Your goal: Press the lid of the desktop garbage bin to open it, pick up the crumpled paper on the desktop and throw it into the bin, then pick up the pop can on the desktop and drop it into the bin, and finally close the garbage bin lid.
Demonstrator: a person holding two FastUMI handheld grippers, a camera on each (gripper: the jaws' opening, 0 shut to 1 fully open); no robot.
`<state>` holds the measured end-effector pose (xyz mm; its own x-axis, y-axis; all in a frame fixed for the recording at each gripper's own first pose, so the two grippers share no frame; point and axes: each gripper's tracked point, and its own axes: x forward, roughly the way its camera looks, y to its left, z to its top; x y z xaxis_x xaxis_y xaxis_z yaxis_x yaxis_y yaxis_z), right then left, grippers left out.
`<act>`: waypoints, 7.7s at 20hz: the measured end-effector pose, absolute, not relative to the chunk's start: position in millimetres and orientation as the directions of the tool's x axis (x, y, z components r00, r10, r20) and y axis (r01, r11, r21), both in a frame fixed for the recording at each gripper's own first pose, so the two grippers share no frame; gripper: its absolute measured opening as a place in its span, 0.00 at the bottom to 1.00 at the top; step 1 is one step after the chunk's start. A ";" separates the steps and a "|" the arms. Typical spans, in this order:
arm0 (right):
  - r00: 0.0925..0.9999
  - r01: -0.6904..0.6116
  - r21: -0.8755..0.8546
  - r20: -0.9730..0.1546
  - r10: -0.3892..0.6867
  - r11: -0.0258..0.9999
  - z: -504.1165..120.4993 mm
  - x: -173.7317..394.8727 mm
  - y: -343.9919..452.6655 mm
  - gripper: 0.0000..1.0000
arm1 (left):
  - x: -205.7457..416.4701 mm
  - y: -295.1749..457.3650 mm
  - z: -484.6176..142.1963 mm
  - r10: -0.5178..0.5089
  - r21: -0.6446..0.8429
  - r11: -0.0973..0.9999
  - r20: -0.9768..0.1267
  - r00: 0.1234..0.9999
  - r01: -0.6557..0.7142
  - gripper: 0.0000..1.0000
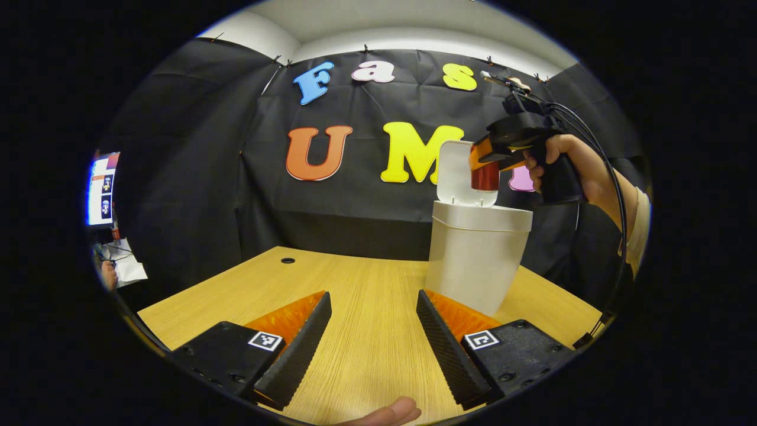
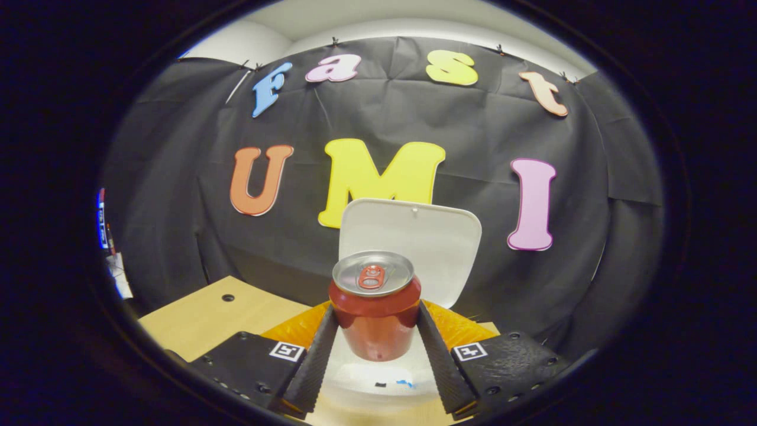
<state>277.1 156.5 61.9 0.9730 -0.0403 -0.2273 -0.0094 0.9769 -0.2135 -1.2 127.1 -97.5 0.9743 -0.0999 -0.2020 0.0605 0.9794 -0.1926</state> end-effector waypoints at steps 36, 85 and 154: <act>0.990 0.088 -0.135 -0.098 -0.101 0.987 137.1 312.0 146.5 0.94 | -9.0 155.7 -111.7 -0.079 -0.183 0.983 -0.229 0.970 0.037 0.96; 0.825 0.023 -0.048 -0.563 -0.046 0.999 20.0 299.2 117.9 0.97 | -9.2 112.4 -118.3 -0.133 -0.114 0.987 -0.227 0.965 0.109 0.95; 0.996 -0.090 -0.175 0.005 0.092 0.980 -9.4 -19.8 54.5 0.95 | -20.1 56.2 -26.5 -0.019 -0.061 0.998 -0.034 0.999 0.017 0.95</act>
<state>-19.8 54.5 -9.4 0.9958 0.0919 0.0047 -0.0896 0.9805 -0.1751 -20.1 56.2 -26.5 0.9992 -0.0195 -0.0345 0.0173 0.9980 -0.0609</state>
